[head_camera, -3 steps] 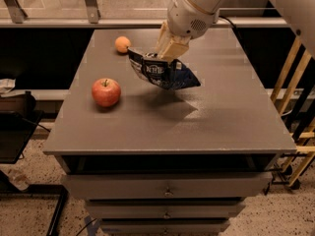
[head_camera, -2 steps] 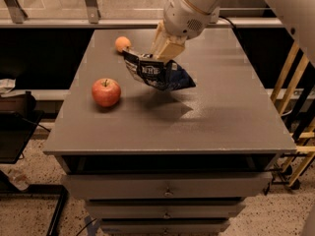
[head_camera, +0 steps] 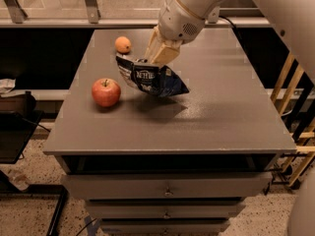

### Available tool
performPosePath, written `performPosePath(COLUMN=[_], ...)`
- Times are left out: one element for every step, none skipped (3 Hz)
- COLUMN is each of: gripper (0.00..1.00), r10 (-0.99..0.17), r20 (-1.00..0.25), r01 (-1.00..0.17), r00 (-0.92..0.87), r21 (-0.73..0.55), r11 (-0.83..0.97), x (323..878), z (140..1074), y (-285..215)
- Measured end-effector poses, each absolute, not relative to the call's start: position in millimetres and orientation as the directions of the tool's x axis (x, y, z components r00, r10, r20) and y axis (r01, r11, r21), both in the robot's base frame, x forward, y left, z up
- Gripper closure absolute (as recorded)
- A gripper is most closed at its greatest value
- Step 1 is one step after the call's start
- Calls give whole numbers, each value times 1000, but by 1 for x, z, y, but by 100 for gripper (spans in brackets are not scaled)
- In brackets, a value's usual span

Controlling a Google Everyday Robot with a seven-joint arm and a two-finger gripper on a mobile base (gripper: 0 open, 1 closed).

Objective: Move blue chip bag near apple

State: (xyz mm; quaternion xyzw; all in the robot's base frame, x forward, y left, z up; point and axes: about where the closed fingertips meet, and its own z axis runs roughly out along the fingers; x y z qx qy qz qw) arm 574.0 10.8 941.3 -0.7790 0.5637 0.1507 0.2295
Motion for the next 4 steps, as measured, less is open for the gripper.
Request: performPosePath(gripper=[82, 57, 35, 11], r10=[-803, -801, -799, -797], r20=[-509, -511, -514, -516], r01=[-951, -950, -950, -950], r00=[310, 311, 312, 314], r21=[-159, -164, -168, -172], r11=[-266, -265, -263, -262], x=[575, 577, 578, 580], z=[935, 935, 934, 933], y=[13, 16, 18, 21])
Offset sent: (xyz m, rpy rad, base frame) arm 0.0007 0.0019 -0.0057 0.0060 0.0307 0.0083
